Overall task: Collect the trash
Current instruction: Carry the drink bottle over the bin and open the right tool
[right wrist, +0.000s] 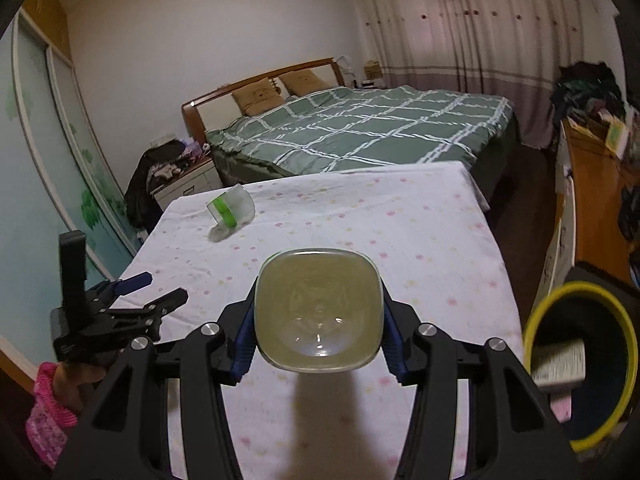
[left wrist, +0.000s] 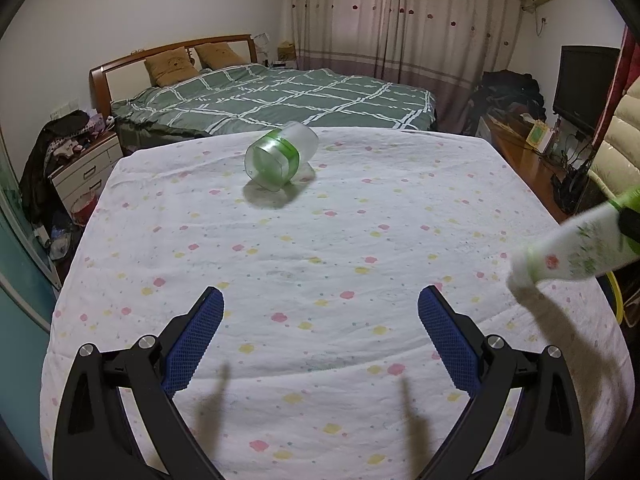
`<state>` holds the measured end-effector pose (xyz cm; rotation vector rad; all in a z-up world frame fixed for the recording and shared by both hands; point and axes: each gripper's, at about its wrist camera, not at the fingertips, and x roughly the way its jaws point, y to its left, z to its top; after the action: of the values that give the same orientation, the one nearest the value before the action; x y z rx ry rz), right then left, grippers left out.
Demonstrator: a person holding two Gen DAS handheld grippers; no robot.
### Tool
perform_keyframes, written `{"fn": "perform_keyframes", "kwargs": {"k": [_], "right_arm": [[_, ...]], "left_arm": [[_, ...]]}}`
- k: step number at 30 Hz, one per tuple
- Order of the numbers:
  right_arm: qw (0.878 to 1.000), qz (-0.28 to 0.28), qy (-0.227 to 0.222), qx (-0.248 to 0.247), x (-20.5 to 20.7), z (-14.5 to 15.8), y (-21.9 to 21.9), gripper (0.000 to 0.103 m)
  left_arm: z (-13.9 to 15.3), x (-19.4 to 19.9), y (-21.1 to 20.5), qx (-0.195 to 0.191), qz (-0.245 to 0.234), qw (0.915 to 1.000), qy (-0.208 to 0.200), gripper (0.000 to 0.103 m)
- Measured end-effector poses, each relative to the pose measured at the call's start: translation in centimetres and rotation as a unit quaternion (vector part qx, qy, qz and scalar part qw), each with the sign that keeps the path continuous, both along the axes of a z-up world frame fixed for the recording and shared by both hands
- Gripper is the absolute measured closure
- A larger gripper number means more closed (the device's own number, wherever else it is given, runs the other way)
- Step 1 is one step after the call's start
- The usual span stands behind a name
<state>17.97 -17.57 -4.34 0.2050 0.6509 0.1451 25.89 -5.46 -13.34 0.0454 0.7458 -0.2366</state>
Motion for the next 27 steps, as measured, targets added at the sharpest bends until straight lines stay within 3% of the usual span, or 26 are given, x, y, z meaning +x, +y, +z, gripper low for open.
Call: {"fn": "perform_keyframes", "kwargs": {"k": [9, 15, 22, 27], "right_arm": [[0.996, -0.083, -0.015, -0.002, -5.1, 1.4, -4.8, 0.054], [0.985, -0.169, -0.022, -0.022, -7.1, 2.4, -9.8, 0.054], [0.965, -0.26, 0.003, -0.037, -7.8, 0.3, -15.9, 0.054], [0.959, -0.282, 0.031, -0.031, -7.4, -2.2, -17.8, 0.054]], "left_arm": [[0.0, -0.1, -0.3, 0.0, -0.004, 1.0, -0.002, 0.007], [0.1, -0.2, -0.3, 0.001, -0.004, 1.0, -0.002, 0.007], [0.1, -0.2, -0.3, 0.001, -0.004, 1.0, 0.0, 0.007], [0.1, -0.2, -0.3, 0.002, -0.004, 1.0, 0.001, 0.007]]}}
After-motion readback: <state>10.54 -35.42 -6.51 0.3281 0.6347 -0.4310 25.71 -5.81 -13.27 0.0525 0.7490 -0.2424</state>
